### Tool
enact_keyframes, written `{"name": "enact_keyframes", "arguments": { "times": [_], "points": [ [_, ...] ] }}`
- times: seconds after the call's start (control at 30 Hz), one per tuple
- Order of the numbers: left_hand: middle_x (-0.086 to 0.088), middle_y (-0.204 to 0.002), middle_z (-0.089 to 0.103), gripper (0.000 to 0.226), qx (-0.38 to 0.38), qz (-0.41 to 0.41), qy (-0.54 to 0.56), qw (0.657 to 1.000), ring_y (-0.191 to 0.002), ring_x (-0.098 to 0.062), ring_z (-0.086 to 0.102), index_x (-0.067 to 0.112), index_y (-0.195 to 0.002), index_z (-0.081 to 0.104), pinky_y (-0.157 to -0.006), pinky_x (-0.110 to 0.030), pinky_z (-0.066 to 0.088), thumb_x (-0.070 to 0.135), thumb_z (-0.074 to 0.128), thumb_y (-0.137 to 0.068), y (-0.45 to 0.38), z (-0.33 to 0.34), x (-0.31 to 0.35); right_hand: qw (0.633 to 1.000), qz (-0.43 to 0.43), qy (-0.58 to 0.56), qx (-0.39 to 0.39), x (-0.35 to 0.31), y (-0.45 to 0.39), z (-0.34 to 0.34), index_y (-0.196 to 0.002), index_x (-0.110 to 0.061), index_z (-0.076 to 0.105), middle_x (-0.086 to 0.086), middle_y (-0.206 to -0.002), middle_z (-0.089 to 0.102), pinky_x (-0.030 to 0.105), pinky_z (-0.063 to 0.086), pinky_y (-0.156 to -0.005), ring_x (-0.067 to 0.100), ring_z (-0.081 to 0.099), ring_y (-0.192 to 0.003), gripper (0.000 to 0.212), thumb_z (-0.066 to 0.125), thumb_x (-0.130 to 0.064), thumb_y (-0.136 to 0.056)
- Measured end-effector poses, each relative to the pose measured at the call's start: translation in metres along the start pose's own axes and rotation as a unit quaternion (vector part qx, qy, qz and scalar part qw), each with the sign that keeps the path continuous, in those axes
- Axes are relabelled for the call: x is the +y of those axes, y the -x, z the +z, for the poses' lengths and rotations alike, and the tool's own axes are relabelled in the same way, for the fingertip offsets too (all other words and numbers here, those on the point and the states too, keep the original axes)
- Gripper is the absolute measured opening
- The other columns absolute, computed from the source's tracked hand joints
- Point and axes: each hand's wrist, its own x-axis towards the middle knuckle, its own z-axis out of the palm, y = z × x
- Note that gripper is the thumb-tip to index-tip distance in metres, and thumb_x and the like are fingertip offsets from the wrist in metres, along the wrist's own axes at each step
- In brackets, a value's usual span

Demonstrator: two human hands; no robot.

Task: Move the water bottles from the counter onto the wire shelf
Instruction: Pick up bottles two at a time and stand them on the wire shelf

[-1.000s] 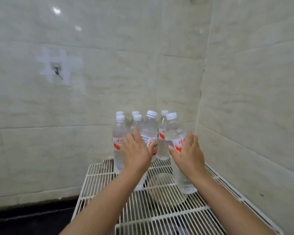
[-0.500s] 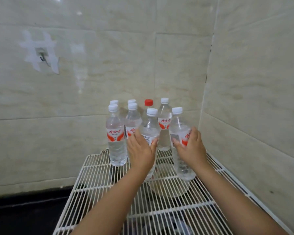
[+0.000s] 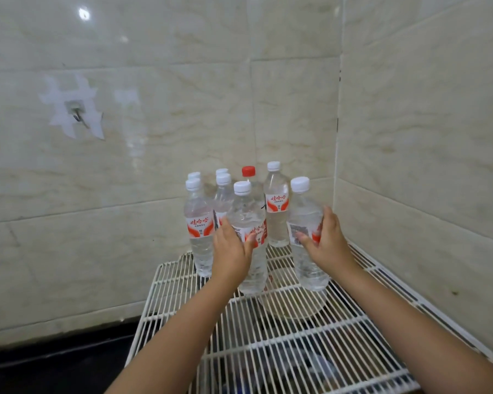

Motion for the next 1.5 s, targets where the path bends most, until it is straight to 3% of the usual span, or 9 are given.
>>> {"name": "enact_keyframes", "arguments": {
  "times": [0.13, 0.23, 0.3, 0.47, 0.6, 0.77, 0.97, 1.3, 1.5],
  "points": [
    [-0.011, -0.147, 0.032, 0.066, 0.001, 0.001, 0.023, 1.0, -0.137, -0.026, 0.029, 0.008, -0.145, 0.019, -0.112, -0.039, 0.03, 0.035, 0.05, -0.093, -0.001, -0.003, 0.0, 1.0, 0.007, -0.007, -0.018, 0.002, -0.003, 0.002, -0.14, -0.005, 0.019, 0.014, -0.132, 0.038, 0.026, 0.037, -0.086, 0.018, 0.046, -0.108, 0.071, 0.06, -0.026, -0.085],
    [-0.009, -0.134, 0.046, 0.054, 0.01, 0.003, 0.03, 1.0, -0.129, -0.027, 0.041, 0.011, -0.134, 0.034, -0.106, -0.04, 0.037, 0.034, 0.056, -0.09, -0.001, -0.009, 0.001, 0.998, 0.03, -0.056, -0.011, 0.004, -0.008, -0.009, -0.131, -0.008, 0.031, 0.009, -0.116, 0.046, 0.021, 0.039, -0.078, 0.013, 0.047, -0.096, 0.059, 0.064, -0.019, -0.083],
    [-0.01, -0.133, 0.045, 0.062, 0.011, 0.004, 0.007, 1.0, -0.129, -0.026, 0.04, 0.009, -0.137, 0.031, -0.106, -0.039, 0.037, 0.038, 0.056, -0.089, -0.003, -0.016, 0.007, 0.996, 0.04, -0.076, -0.033, 0.006, -0.011, -0.021, -0.127, -0.01, 0.035, 0.006, -0.109, 0.05, 0.019, 0.041, -0.073, 0.011, 0.05, -0.09, 0.056, 0.066, -0.016, -0.081],
    [-0.012, -0.143, 0.037, 0.07, 0.043, 0.043, -0.054, 0.997, -0.133, -0.025, 0.035, 0.009, -0.145, 0.02, -0.108, -0.037, 0.034, 0.039, 0.053, -0.091, -0.017, -0.041, 0.039, 0.989, 0.032, -0.066, -0.125, 0.004, -0.015, -0.04, -0.14, -0.012, 0.02, 0.008, -0.139, 0.041, 0.028, 0.037, -0.095, 0.019, 0.046, -0.119, 0.079, 0.069, -0.015, -0.079],
    [-0.014, -0.142, 0.042, 0.067, 0.008, 0.049, -0.085, 0.995, -0.13, -0.027, 0.042, 0.008, -0.144, 0.025, -0.104, -0.037, 0.039, 0.036, 0.056, -0.091, -0.034, -0.054, 0.062, 0.993, 0.006, -0.067, -0.094, -0.014, -0.029, -0.06, -0.145, -0.013, 0.013, 0.011, -0.149, 0.027, 0.049, 0.037, -0.107, 0.026, 0.035, -0.134, 0.082, 0.065, -0.013, -0.082],
    [-0.013, -0.121, 0.061, 0.043, -0.021, 0.03, -0.104, 0.994, -0.109, -0.026, 0.058, 0.007, -0.124, 0.053, -0.086, -0.032, 0.048, 0.026, 0.062, -0.087, -0.048, -0.063, 0.077, 0.972, -0.108, 0.166, -0.125, -0.057, -0.058, -0.076, -0.134, -0.012, 0.041, 0.011, -0.135, 0.049, 0.031, 0.039, -0.094, 0.024, 0.048, -0.12, 0.047, 0.053, -0.015, -0.089],
    [-0.011, -0.132, 0.056, 0.048, -0.039, 0.069, -0.111, 0.991, -0.119, -0.026, 0.054, 0.01, -0.135, 0.047, -0.097, -0.033, 0.044, 0.024, 0.058, -0.091, -0.051, -0.056, 0.091, 0.94, -0.09, 0.265, -0.196, -0.074, -0.074, -0.076, -0.123, -0.01, 0.052, 0.011, -0.128, 0.055, 0.027, 0.038, -0.084, 0.026, 0.052, -0.114, 0.036, 0.056, -0.018, -0.088],
    [-0.011, -0.131, 0.058, 0.043, -0.077, 0.122, -0.134, 0.98, -0.12, -0.025, 0.052, 0.013, -0.134, 0.048, -0.098, -0.032, 0.042, 0.022, 0.054, -0.093, -0.085, -0.036, 0.098, 0.953, -0.039, 0.292, -0.07, -0.06, -0.095, -0.035, -0.113, -0.003, 0.052, 0.018, -0.118, 0.053, 0.033, 0.043, -0.081, 0.033, 0.055, -0.104, 0.031, 0.049, -0.026, -0.092],
    [-0.014, -0.13, 0.057, 0.036, -0.068, 0.097, -0.13, 0.984, -0.121, -0.028, 0.051, 0.006, -0.127, 0.053, -0.099, -0.033, 0.041, 0.018, 0.055, -0.093, -0.113, -0.036, 0.083, 0.969, -0.035, 0.243, -0.037, -0.054, -0.128, -0.014, -0.114, -0.003, 0.054, 0.018, -0.118, 0.053, 0.032, 0.042, -0.081, 0.033, 0.054, -0.104, 0.031, 0.051, -0.025, -0.091]
  ]
}}
